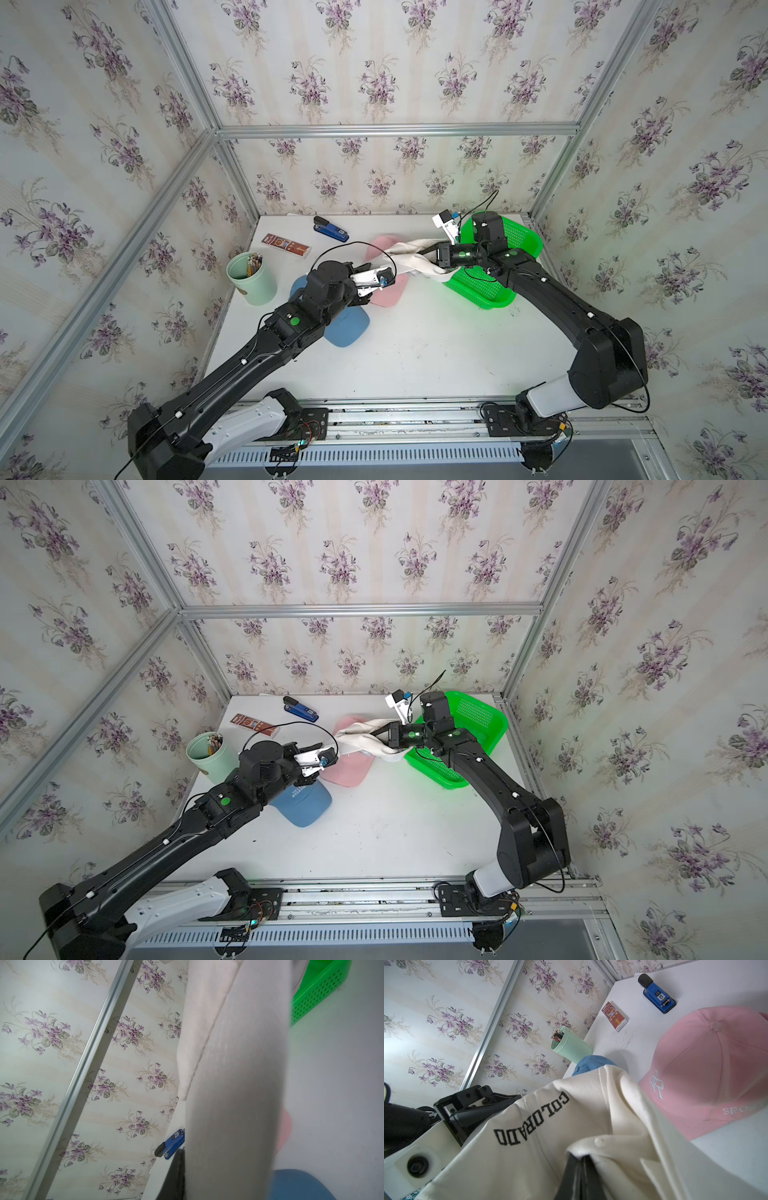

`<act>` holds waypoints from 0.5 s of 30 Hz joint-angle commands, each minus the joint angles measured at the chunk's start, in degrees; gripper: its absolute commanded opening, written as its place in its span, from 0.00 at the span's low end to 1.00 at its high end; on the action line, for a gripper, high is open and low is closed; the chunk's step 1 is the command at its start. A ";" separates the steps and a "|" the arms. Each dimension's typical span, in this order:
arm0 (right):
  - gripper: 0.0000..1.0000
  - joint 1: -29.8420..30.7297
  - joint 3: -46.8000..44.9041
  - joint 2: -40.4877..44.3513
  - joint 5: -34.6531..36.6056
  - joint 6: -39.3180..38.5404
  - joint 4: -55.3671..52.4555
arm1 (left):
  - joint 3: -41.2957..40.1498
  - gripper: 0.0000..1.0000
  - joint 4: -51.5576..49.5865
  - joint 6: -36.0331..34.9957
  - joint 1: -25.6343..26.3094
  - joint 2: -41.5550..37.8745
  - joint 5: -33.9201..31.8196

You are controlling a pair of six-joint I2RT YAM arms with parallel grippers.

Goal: Turn the baseball cap inside out
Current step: Turn over the baseball cap.

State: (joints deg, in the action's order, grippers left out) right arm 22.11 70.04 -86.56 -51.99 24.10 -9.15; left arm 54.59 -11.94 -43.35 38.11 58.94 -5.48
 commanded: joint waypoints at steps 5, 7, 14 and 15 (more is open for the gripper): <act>0.00 -0.93 0.32 0.56 0.57 1.80 5.61 | 2.42 0.14 -7.40 10.29 -4.31 0.78 8.04; 0.00 -0.93 0.37 0.49 0.66 1.83 5.71 | 3.14 0.14 -8.28 11.64 -5.43 1.13 9.13; 0.00 -1.01 1.74 0.44 3.08 0.01 3.02 | 3.57 0.15 -8.98 13.52 -6.86 1.61 7.36; 0.00 -1.06 2.48 0.41 4.07 -0.63 1.74 | 3.74 0.14 -9.05 13.95 -6.97 1.85 6.63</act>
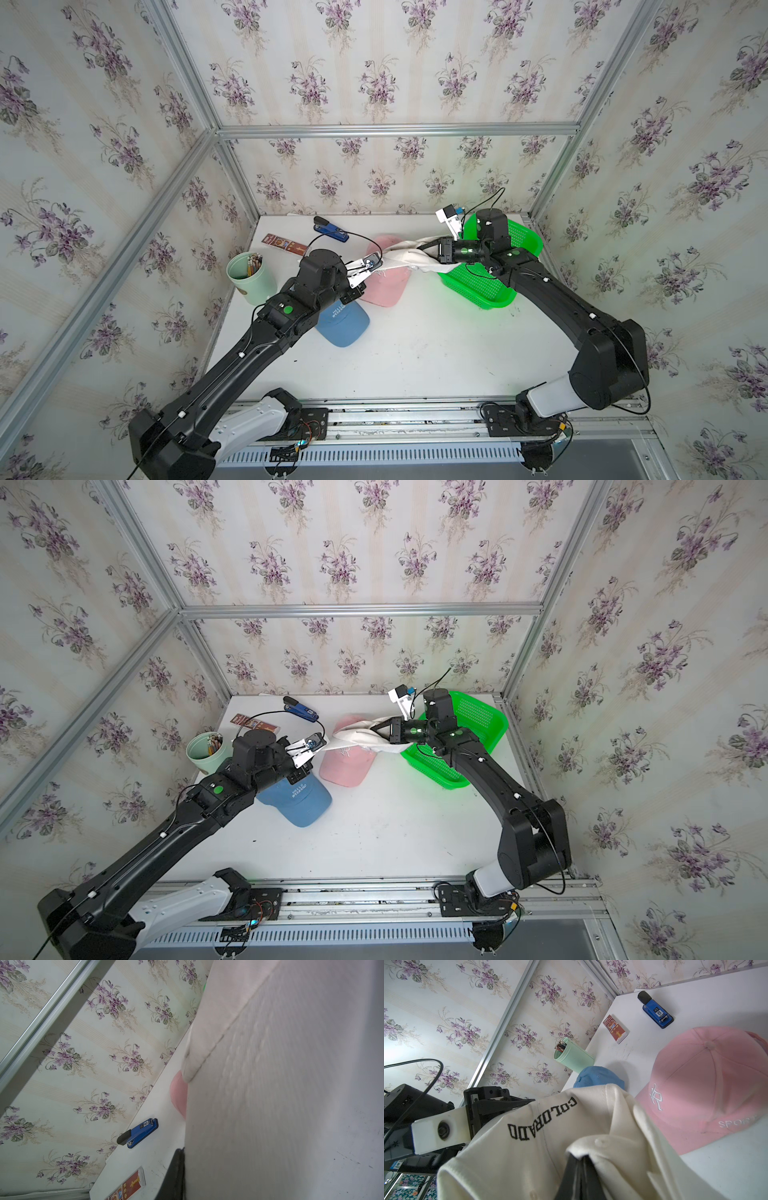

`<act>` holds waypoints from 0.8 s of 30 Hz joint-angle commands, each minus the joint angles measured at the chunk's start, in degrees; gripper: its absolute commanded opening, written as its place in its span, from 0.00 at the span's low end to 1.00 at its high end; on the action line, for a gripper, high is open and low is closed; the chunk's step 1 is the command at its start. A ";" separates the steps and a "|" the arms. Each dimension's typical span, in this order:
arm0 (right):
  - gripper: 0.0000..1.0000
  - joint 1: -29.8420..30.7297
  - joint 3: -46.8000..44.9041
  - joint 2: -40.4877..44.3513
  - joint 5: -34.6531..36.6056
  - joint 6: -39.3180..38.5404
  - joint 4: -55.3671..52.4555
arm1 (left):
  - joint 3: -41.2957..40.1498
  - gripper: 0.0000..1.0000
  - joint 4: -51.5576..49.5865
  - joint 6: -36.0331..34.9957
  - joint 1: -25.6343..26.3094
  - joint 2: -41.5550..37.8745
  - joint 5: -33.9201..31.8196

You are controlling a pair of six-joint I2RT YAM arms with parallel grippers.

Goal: Turn the baseball cap inside out
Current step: Turn over the baseball cap.

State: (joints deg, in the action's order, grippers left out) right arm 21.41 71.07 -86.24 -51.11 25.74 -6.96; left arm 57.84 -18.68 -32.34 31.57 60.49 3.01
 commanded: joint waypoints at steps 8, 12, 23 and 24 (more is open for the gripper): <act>0.00 -2.22 4.35 1.25 4.78 -1.80 -2.33 | 2.30 0.14 -4.75 5.10 -0.50 1.77 -5.60; 0.00 -2.35 5.51 1.46 6.53 -3.01 -5.15 | 3.27 0.14 -5.91 7.80 -0.55 2.18 -3.86; 0.00 -4.58 3.82 4.88 6.71 1.37 0.39 | 3.83 0.15 -6.29 8.56 -0.62 2.05 -4.15; 0.00 -5.00 3.11 5.24 6.26 2.15 1.61 | 3.85 0.15 -6.31 8.61 -0.64 2.15 -3.92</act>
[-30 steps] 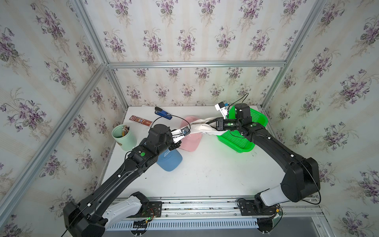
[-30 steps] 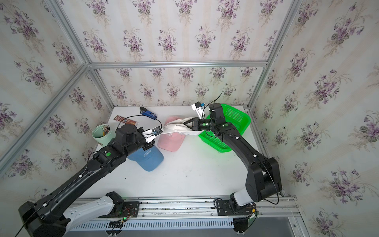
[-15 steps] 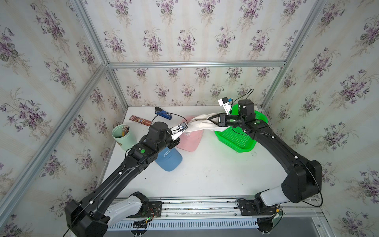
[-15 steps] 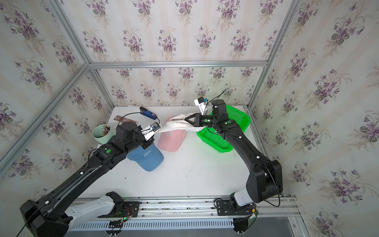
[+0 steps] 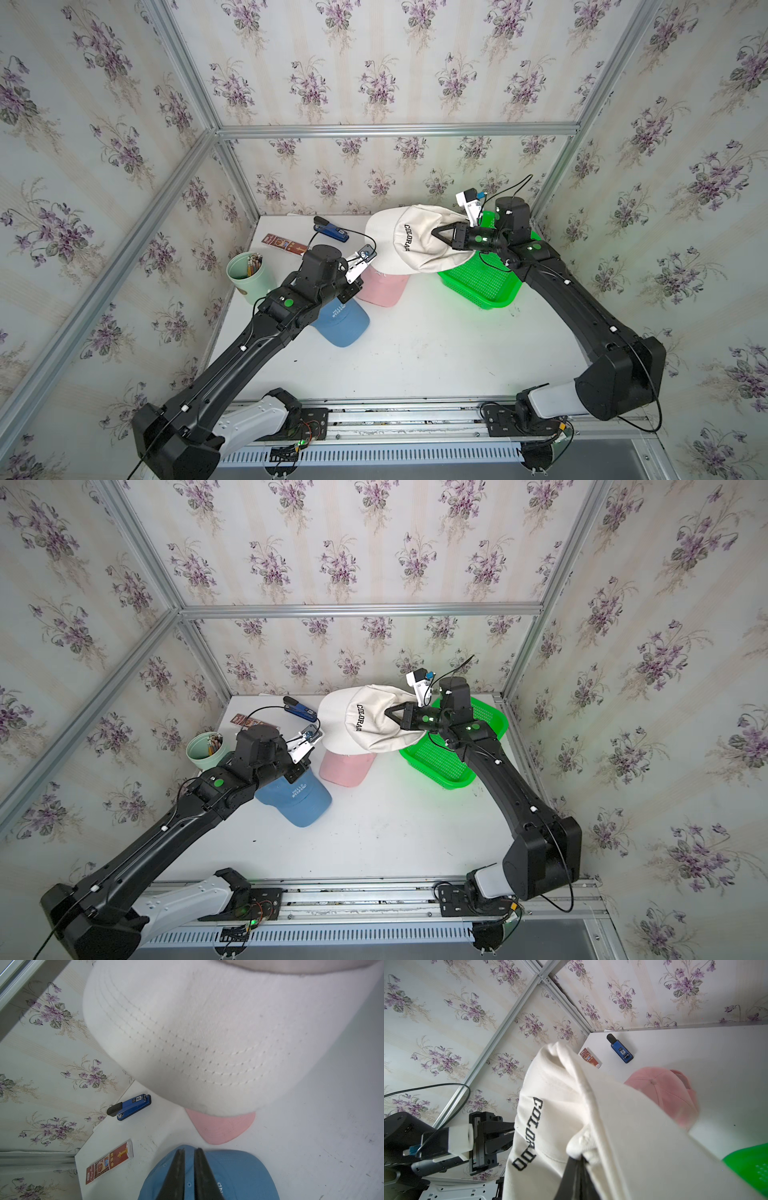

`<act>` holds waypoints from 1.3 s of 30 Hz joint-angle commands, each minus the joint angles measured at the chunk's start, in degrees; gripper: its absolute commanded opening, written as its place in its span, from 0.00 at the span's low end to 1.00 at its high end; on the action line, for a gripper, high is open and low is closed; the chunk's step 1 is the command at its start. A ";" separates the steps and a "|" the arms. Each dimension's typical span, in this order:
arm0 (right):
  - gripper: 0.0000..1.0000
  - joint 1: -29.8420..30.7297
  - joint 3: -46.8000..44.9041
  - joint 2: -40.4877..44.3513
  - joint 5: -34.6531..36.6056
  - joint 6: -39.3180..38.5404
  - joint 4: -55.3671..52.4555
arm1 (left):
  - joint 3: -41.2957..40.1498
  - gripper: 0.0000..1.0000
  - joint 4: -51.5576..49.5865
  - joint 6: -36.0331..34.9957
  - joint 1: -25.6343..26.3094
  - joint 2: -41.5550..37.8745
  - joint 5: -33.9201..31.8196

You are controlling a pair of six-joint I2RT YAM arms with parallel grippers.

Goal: Turn the baseball cap inside out
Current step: Turn over the baseball cap, then place the baseball cap at the center of the board.

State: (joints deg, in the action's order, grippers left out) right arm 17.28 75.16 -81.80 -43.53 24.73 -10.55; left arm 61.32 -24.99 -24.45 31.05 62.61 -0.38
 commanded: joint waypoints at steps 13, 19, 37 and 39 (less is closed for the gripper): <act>0.00 -3.12 -10.93 0.20 1.12 14.86 23.26 | 1.13 0.15 -3.29 1.97 -0.11 0.82 2.78; 0.00 -2.07 -13.25 -1.51 7.44 16.06 27.58 | 2.32 0.15 -4.93 5.21 -0.11 3.42 5.43; 0.00 -0.33 -11.37 -2.63 23.86 9.63 18.83 | 2.00 0.15 -5.02 10.58 -0.11 2.01 6.02; 0.00 -0.06 -10.46 -2.84 24.97 8.62 16.73 | 1.74 0.15 -4.46 10.65 -0.12 2.06 6.05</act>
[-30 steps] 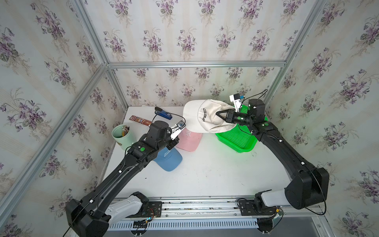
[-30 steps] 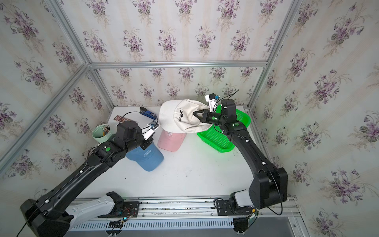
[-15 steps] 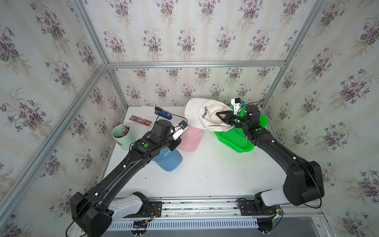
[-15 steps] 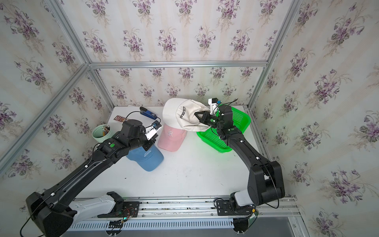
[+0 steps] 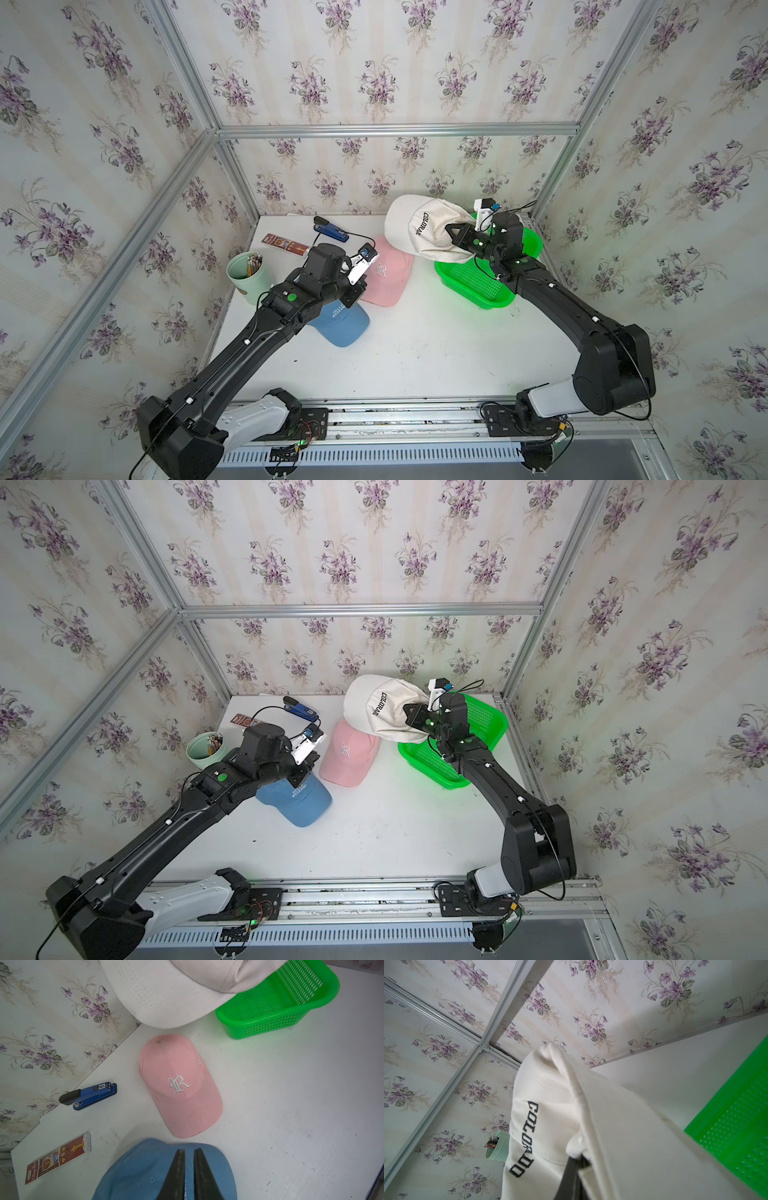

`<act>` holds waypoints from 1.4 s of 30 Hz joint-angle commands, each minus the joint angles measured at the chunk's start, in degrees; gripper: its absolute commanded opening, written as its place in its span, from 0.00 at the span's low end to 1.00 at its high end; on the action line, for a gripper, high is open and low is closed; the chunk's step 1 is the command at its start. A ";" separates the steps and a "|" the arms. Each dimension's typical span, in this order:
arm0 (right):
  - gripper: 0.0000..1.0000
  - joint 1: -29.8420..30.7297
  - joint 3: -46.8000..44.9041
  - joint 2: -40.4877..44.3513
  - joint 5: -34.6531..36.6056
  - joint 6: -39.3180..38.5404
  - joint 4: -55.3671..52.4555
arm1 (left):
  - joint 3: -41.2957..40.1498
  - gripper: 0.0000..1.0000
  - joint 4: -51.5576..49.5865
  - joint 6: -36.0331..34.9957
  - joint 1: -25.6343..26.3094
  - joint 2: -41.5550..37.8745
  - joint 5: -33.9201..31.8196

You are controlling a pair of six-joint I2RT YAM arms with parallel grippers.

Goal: Turn the baseball cap inside out
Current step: Place the baseball cap at the center of the board.

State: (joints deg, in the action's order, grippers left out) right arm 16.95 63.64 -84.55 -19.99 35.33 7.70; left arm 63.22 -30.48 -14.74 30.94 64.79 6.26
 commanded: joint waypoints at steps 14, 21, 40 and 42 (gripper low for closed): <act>0.00 0.95 -4.85 0.88 -2.12 6.66 -3.28 | 0.90 0.14 1.46 4.14 -0.01 0.60 0.76; 0.00 1.68 -10.11 2.31 3.08 5.45 -6.68 | -0.87 0.14 2.09 7.94 -0.07 0.17 1.97; 0.43 2.47 -4.85 1.87 3.23 -12.05 -15.16 | -0.29 0.13 -0.97 11.93 0.09 0.26 0.33; 0.46 2.47 -4.91 2.66 4.11 -13.61 -16.53 | 0.49 0.13 -2.59 12.90 0.06 0.89 0.33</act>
State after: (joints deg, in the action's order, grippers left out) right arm 19.38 58.39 -82.94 -17.39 26.65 -6.07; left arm 62.78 -31.05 -3.16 31.00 65.19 6.98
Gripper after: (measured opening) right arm 0.451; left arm 0.130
